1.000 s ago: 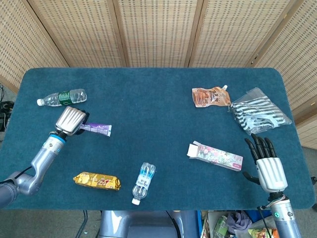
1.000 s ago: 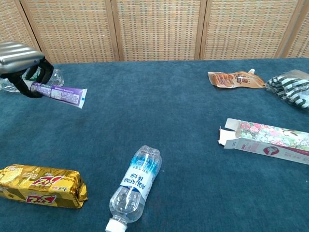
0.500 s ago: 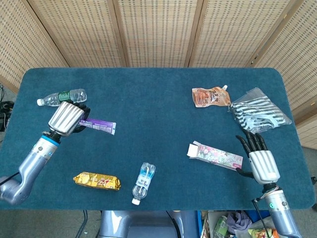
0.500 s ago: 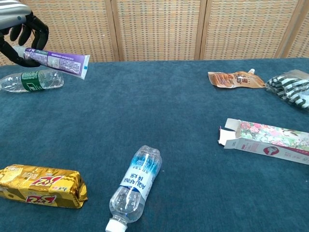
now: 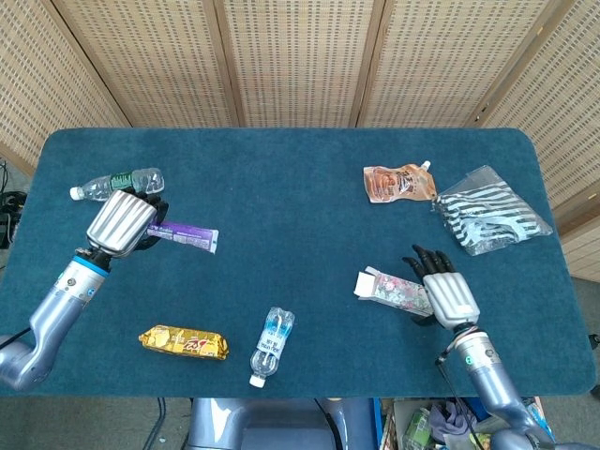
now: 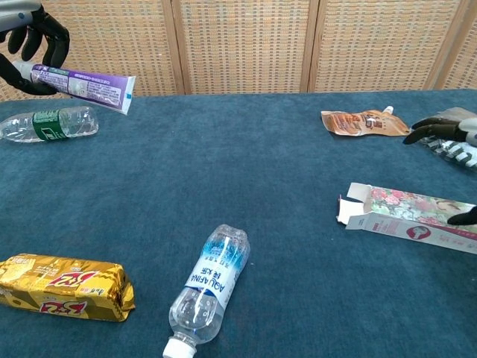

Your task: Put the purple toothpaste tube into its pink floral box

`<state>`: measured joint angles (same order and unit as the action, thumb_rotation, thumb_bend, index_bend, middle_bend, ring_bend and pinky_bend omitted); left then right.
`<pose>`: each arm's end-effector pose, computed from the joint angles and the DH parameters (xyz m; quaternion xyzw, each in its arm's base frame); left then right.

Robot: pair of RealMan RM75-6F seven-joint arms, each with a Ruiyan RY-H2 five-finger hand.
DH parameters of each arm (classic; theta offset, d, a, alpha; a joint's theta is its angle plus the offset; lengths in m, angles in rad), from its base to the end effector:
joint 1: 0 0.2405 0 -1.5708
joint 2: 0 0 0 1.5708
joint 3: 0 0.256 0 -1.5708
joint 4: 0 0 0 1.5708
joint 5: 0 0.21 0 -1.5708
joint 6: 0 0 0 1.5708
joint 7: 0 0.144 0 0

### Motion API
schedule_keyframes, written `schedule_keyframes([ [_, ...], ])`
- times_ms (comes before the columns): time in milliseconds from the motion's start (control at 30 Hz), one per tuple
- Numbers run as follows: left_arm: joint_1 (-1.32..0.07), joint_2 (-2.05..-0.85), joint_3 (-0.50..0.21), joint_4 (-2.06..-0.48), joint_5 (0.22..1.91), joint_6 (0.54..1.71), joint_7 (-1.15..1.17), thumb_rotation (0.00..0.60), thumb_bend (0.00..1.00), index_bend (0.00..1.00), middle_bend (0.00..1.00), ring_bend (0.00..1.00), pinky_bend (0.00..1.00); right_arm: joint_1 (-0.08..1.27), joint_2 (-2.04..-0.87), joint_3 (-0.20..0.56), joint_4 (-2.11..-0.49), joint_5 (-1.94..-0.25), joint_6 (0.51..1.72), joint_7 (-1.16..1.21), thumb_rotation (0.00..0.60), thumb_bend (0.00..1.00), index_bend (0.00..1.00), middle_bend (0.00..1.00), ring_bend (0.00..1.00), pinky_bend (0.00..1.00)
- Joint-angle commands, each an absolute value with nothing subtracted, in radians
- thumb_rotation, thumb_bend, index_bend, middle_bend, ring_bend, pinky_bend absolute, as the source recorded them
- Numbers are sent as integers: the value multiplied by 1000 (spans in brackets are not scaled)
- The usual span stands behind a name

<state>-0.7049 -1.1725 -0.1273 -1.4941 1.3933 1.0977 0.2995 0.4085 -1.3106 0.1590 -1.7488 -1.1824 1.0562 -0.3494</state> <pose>-0.1821 0.3648 0.1218 -0.7656 -0.1661 -0.3517 0.5124 -0.2230 -0.2705 0.0516 0.6843 -0.4455 0.3368 0.4688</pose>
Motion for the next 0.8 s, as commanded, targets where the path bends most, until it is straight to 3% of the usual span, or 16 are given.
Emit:
schedule_keyframes([
  [33, -704, -1178, -125, -1484, 1393, 1093, 296, 600, 269, 827, 691, 594, 573, 428, -1351, 151, -1792, -1135, 1060, -411, 600, 8, 127, 11, 0, 0],
  [267, -699, -1196, -121, -1457, 1395, 1086, 282, 600, 269, 827, 691, 593, 573, 447, -1406, 145, -1816, -1080, 1087, -466, 600, 7, 127, 10, 0, 0],
  [800, -692, -1198, -117, -1430, 1417, 1087, 260, 600, 268, 827, 691, 593, 573, 490, -1471, 161, -1672, -966, 1052, -440, 600, 8, 127, 5, 0, 0],
])
